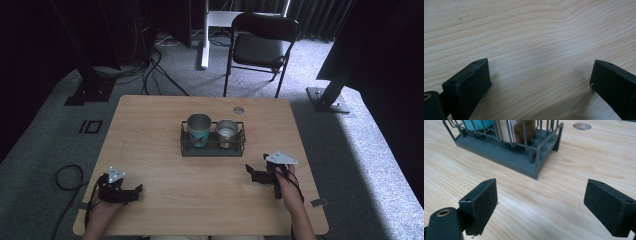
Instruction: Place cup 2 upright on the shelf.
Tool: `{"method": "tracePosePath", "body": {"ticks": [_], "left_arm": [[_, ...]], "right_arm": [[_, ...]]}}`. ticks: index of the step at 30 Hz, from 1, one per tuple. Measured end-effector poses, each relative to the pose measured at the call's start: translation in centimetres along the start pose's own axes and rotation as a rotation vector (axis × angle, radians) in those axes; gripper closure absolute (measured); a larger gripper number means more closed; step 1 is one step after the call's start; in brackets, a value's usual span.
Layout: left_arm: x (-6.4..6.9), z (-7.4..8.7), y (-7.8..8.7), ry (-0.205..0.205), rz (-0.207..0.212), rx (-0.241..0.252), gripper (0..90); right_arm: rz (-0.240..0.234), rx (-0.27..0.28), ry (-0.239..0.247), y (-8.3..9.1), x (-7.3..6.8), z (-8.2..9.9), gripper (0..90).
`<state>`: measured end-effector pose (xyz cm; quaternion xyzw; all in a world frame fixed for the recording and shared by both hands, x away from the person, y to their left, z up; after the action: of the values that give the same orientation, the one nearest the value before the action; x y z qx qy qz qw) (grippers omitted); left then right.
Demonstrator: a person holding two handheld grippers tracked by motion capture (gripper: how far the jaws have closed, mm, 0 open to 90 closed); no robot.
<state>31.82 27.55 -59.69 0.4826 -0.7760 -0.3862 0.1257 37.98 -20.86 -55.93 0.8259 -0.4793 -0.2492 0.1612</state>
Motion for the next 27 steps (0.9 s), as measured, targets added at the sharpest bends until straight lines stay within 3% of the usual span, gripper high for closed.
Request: {"method": "tracePosePath", "body": {"ticks": [27], "left_arm": [[0.0, 0.0, 0.0, 0.000, 0.000, 0.000, 3.6]], "right_arm": [[0.030, -0.096, 0.011, 3.2, 2.7, 4.4, 11.4]]}}
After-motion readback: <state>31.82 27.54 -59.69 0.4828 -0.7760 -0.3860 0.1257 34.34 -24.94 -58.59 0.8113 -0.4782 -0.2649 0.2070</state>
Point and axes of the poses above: each handheld gripper's, and its own axes: y roughly backward along the jaws, z roughly out of its underside, x roughly to its right, the point moved 6 cm from there along -y, roughly forward along the jaws, and after that the axes turned 14 degrees about -y, right-handed, at the moved point
